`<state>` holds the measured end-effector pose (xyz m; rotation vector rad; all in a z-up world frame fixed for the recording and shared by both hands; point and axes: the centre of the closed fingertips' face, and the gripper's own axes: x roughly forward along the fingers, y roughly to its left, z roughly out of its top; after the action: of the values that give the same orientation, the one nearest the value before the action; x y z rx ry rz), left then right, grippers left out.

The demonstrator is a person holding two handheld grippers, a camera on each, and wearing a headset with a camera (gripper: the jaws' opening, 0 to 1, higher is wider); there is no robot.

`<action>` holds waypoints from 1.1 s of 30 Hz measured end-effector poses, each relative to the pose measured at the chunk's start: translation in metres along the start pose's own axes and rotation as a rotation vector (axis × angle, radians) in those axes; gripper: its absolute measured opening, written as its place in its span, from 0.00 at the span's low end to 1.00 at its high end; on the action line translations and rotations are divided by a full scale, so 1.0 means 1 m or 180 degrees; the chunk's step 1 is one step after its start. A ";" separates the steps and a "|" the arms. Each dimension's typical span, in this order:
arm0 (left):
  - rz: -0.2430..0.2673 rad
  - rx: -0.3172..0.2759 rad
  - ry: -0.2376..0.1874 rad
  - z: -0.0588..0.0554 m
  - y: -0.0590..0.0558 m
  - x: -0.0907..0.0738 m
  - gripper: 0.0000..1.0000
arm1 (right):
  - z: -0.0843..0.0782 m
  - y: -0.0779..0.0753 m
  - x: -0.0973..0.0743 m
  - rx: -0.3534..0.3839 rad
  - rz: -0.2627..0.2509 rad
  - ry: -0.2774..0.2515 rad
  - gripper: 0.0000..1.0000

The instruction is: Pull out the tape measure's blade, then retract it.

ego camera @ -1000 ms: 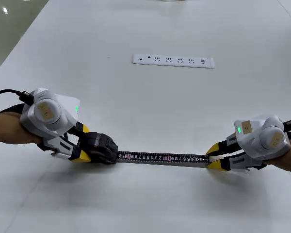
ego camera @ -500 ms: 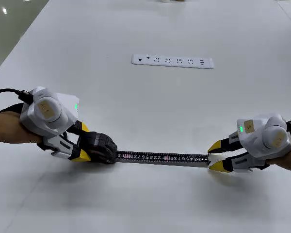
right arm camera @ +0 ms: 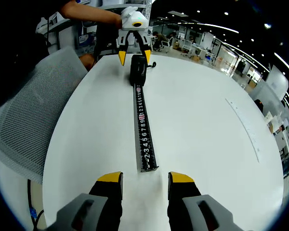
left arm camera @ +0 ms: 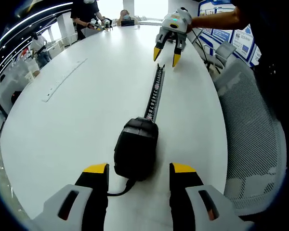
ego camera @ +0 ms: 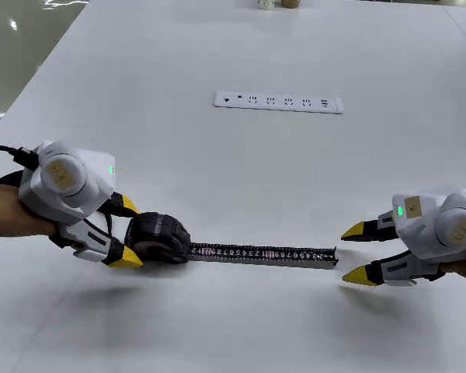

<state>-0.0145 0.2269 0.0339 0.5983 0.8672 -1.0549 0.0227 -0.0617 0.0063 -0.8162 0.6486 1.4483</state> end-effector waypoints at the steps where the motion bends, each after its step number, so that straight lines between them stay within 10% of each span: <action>1: 0.0006 -0.0032 -0.0016 0.000 -0.002 -0.001 0.47 | 0.000 0.002 0.000 0.0006 -0.0009 0.0006 0.37; 12: 0.0048 -0.0184 -0.0036 -0.007 -0.018 -0.007 0.56 | -0.003 0.017 -0.007 0.0171 -0.0097 -0.0005 0.51; 33: 0.0360 -0.0749 -0.0522 -0.002 -0.041 -0.020 0.70 | 0.012 0.035 -0.017 0.0704 -0.0408 -0.0293 0.71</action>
<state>-0.0576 0.2215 0.0487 0.3536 0.7902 -0.8715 -0.0135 -0.0635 0.0241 -0.6039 0.6611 1.2648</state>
